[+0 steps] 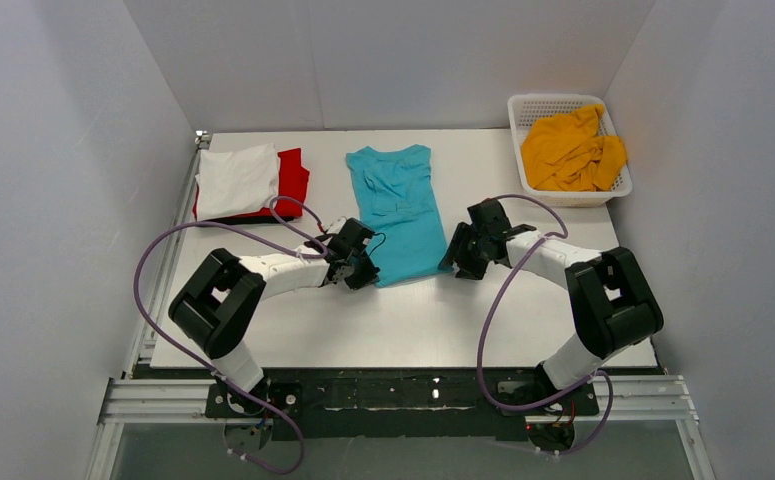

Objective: Fold and stack the t-shirts
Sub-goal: Grab one side of the 2/3 rectangular tshirt with both arms

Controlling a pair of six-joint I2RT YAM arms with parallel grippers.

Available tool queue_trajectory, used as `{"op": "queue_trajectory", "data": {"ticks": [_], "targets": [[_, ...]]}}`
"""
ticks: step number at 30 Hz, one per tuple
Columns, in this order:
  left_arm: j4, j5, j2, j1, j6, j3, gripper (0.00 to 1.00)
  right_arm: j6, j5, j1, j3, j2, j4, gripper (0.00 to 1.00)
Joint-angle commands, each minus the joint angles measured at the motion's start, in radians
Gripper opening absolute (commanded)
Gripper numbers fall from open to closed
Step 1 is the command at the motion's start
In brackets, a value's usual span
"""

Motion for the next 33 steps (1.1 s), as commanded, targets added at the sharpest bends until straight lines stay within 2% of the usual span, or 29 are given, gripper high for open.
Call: {"op": "queue_trajectory", "data": {"ticks": [1, 5, 8, 9, 12, 15, 19, 23, 24, 28, 31, 33], "targets": [[-0.263, -0.049, 0.031, -0.007, 0.044, -0.059, 0.0, -0.003, -0.005, -0.002, -0.01, 0.029, 0.078, 0.46], [-0.291, -0.058, 0.022, -0.007, 0.057, -0.042, 0.0, -0.013, -0.026, -0.002, -0.024, 0.053, 0.09, 0.32], [-0.287, -0.014, 0.018, -0.007, 0.076, -0.05, 0.0, -0.02, -0.071, 0.003, -0.054, 0.032, 0.087, 0.05], [-0.291, 0.017, 0.012, -0.006, 0.081, -0.052, 0.0, -0.027, -0.083, 0.008, -0.062, 0.016, 0.066, 0.01], [-0.293, 0.138, -0.037, -0.007, 0.101, -0.099, 0.0, -0.033, -0.139, 0.023, -0.094, -0.052, -0.039, 0.01], [-0.373, 0.182, -0.142, -0.009, 0.13, -0.145, 0.0, -0.009, -0.211, 0.052, -0.171, -0.151, -0.125, 0.01], [-0.539, 0.223, -0.361, -0.014, 0.173, -0.215, 0.0, 0.063, -0.313, 0.098, -0.271, -0.321, -0.242, 0.01], [-0.683, 0.266, -0.578, -0.042, 0.145, -0.272, 0.0, 0.17, -0.418, 0.19, -0.342, -0.511, -0.285, 0.01], [-0.697, 0.294, -0.619, -0.047, 0.134, -0.282, 0.0, 0.175, -0.463, 0.21, -0.345, -0.538, -0.291, 0.01], [-0.743, 0.364, -0.729, -0.059, 0.105, -0.283, 0.0, 0.121, -0.428, 0.25, -0.253, -0.623, -0.499, 0.01], [-0.74, 0.402, -0.76, -0.062, 0.108, -0.257, 0.0, 0.114, -0.512, 0.25, -0.228, -0.66, -0.496, 0.01], [-0.732, 0.428, -0.756, -0.061, 0.125, -0.226, 0.0, 0.098, -0.516, 0.249, -0.198, -0.665, -0.508, 0.01]]}}
